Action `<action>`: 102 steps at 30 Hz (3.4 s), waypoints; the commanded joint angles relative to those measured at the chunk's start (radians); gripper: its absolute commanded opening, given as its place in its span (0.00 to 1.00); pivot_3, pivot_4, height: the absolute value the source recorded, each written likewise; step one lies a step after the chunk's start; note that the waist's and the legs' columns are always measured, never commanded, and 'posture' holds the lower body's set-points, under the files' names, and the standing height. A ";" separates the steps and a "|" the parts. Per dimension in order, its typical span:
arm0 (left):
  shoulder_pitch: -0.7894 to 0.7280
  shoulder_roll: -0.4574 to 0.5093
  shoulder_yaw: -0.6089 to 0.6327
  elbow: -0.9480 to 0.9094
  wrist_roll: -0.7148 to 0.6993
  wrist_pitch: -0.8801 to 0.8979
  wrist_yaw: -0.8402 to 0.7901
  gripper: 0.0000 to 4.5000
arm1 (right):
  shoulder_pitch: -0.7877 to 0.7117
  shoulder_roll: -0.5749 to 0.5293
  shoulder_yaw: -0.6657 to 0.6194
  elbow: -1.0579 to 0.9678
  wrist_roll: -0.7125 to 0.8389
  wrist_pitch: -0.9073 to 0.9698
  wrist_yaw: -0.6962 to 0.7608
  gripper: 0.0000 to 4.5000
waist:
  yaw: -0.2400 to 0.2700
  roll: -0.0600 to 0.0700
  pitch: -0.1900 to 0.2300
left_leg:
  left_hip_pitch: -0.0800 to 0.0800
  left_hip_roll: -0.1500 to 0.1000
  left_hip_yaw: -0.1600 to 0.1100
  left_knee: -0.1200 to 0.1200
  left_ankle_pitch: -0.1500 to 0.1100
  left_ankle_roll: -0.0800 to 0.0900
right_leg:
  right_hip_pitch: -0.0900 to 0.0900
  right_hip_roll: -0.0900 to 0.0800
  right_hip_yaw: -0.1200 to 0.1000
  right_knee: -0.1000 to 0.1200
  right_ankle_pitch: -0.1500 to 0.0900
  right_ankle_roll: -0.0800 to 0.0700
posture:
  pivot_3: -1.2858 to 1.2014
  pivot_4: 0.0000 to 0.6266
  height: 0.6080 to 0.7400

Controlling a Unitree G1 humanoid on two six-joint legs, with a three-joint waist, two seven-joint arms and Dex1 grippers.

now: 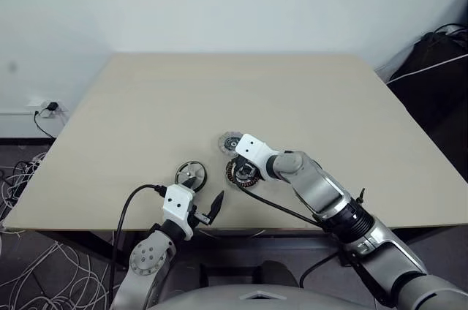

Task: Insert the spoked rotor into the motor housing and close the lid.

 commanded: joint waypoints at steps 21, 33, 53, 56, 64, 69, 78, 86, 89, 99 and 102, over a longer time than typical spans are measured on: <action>-0.012 -0.001 0.007 0.023 -0.011 -0.059 -0.012 1.00 | -0.001 0.002 0.029 0.077 -0.064 -0.106 0.029 0.42 | 0.001 0.000 0.000 | 0.000 0.000 0.000 0.000 0.000 0.000 | 0.000 0.000 0.000 0.000 0.000 0.000 | 0.52 0.00 1.00; -0.018 -0.001 0.015 0.061 -0.011 -0.090 -0.022 1.00 | -0.001 0.017 0.022 0.094 -0.092 -0.155 0.045 0.01 | -0.001 0.000 0.000 | 0.000 0.000 0.000 0.000 0.000 0.000 | 0.000 0.000 0.000 0.000 0.000 0.000 | 0.52 0.00 1.00; -0.022 -0.005 0.013 0.072 -0.011 -0.096 -0.024 1.00 | -0.007 0.028 -0.070 0.027 -0.049 -0.093 0.074 0.01 | 0.001 0.000 0.000 | 0.000 0.000 0.000 0.001 0.000 0.000 | 0.000 0.000 0.000 0.001 0.000 0.000 | 0.52 0.00 1.00; -0.022 -0.005 0.011 0.070 -0.010 -0.095 -0.024 1.00 | -0.014 0.024 -0.072 0.027 -0.031 -0.065 0.101 0.01 | 0.001 0.000 0.000 | 0.000 0.000 0.000 0.001 0.000 0.000 | 0.000 0.000 0.000 0.001 0.000 0.000 | 0.52 0.00 1.00; -0.015 -0.005 0.010 0.055 -0.013 -0.092 -0.023 1.00 | -0.029 0.033 -0.069 0.068 -0.003 -0.023 0.131 0.01 | 0.001 0.000 0.000 | 0.000 0.000 0.000 0.001 0.000 0.000 | 0.000 0.000 0.000 0.001 0.000 0.000 | 0.52 0.00 1.00; -0.012 -0.005 0.010 0.049 -0.013 -0.090 -0.021 1.00 | -0.046 0.044 -0.069 0.103 0.006 -0.024 0.133 0.01 | 0.000 0.000 0.000 | 0.000 0.000 0.000 0.001 0.000 0.000 | 0.000 0.000 0.000 0.001 0.000 0.000 | 0.52 0.00 1.00; -0.013 -0.009 0.007 0.040 -0.013 -0.084 -0.017 1.00 | -0.072 0.053 -0.066 0.163 0.008 -0.037 0.130 0.01 | 0.000 0.000 0.000 | 0.000 0.000 0.000 0.001 0.000 0.000 | 0.000 0.000 0.000 0.001 0.000 0.000 | 0.52 0.00 1.00; -0.013 -0.012 0.006 0.042 -0.013 -0.087 -0.014 1.00 | -0.080 0.037 -0.060 0.178 0.002 -0.042 0.138 0.01 | 0.001 0.000 0.000 | 0.000 0.000 0.000 0.001 0.000 0.000 | 0.000 0.000 0.000 0.001 0.001 -0.001 | 0.52 0.00 1.00; -0.016 -0.013 0.007 0.054 -0.014 -0.094 -0.016 1.00 | -0.082 0.032 -0.056 0.175 0.003 -0.040 0.145 0.01 | 0.001 0.000 0.000 | 0.000 0.000 0.000 0.001 0.000 0.000 | 0.000 0.000 0.000 0.001 0.001 -0.001 | 0.52 0.00 1.00; -0.016 -0.015 0.009 0.072 -0.013 -0.107 -0.019 1.00 | -0.094 0.024 -0.051 0.189 -0.002 -0.044 0.154 0.01 | 0.001 0.000 0.000 | 0.000 0.000 0.000 0.001 0.000 0.000 | 0.000 0.000 0.000 0.001 0.001 -0.001 | 0.52 0.00 1.00; -0.016 -0.016 0.011 0.074 -0.013 -0.109 -0.019 1.00 | -0.094 0.020 -0.040 0.193 -0.006 -0.048 0.159 0.01 | 0.001 0.000 0.000 | 0.000 0.000 0.000 0.001 0.000 0.000 | 0.000 0.000 0.000 0.001 0.001 -0.001 | 0.52 0.00 1.00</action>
